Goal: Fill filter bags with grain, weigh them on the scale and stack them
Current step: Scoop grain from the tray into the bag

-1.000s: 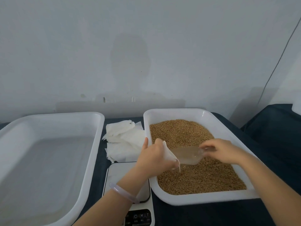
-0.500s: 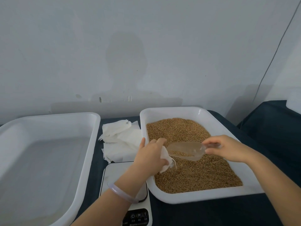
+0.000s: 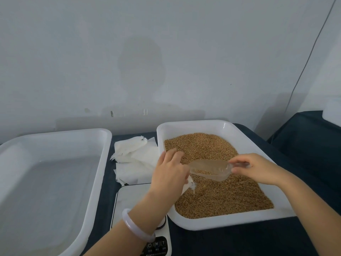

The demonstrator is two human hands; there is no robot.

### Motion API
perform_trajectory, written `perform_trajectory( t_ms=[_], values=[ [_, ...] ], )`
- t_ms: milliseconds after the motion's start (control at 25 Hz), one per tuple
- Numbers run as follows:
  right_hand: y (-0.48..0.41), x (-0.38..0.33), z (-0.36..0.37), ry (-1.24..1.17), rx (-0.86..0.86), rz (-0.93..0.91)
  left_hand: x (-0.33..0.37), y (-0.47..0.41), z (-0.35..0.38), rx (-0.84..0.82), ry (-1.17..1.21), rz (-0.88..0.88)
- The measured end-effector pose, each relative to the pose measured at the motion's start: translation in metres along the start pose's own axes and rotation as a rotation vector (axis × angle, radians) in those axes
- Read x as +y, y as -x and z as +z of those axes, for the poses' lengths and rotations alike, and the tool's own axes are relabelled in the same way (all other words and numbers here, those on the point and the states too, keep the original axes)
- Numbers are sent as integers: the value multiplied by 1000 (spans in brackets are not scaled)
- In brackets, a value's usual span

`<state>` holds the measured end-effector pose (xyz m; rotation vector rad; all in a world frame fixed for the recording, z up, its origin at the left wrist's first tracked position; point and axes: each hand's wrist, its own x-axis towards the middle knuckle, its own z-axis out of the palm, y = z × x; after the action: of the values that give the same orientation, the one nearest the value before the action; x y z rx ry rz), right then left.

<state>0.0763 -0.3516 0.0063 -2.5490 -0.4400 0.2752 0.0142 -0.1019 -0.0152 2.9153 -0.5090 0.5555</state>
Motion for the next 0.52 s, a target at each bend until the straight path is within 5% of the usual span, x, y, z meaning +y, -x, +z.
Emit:
perform_trajectory(
  t_ms=[80, 200, 520],
  values=[
    [4, -3, -8, -18, 41, -16, 1, 0, -5, 132, 101, 0],
    [9, -7, -22, -27, 96, -41, -4, 4, -6, 68, 321, -79],
    [15, -22, -44, 111, -2, -80, -9, 6, 5, 59, 302, -97]
  ],
)
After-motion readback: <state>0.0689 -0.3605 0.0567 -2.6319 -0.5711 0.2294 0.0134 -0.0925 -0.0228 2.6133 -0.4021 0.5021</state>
